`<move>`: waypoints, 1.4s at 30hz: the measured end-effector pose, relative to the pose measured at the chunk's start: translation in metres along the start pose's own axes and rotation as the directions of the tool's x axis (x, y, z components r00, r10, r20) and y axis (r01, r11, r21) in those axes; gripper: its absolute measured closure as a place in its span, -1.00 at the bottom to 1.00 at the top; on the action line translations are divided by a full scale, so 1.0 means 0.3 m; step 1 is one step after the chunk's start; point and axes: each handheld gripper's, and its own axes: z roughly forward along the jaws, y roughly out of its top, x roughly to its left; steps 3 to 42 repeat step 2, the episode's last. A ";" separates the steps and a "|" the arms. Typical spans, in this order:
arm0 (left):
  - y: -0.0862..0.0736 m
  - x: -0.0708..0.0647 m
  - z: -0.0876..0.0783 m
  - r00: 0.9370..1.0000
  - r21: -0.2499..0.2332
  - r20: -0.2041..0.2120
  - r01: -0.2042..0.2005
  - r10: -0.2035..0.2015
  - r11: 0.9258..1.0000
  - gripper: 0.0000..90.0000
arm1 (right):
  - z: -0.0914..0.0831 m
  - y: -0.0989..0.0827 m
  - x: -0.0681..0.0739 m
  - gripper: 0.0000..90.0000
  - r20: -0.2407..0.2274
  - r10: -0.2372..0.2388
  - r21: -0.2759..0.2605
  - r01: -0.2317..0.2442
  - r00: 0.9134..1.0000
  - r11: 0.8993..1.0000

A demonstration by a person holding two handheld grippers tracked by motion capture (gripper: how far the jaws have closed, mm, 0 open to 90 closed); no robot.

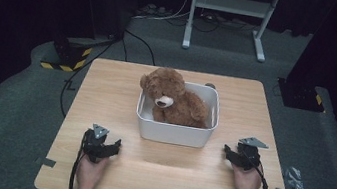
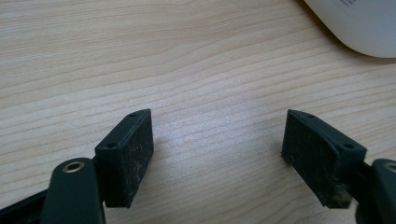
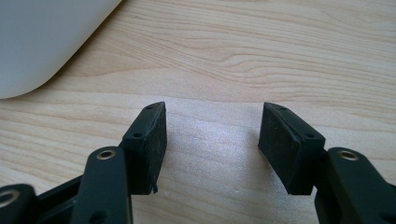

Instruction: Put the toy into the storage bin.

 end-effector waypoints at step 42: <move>0.000 0.000 0.000 1.000 0.000 0.000 0.000 0.000 1.000 -0.45 | 0.000 0.000 0.000 -0.11 -0.003 0.000 0.002 0.000 1.000 1.000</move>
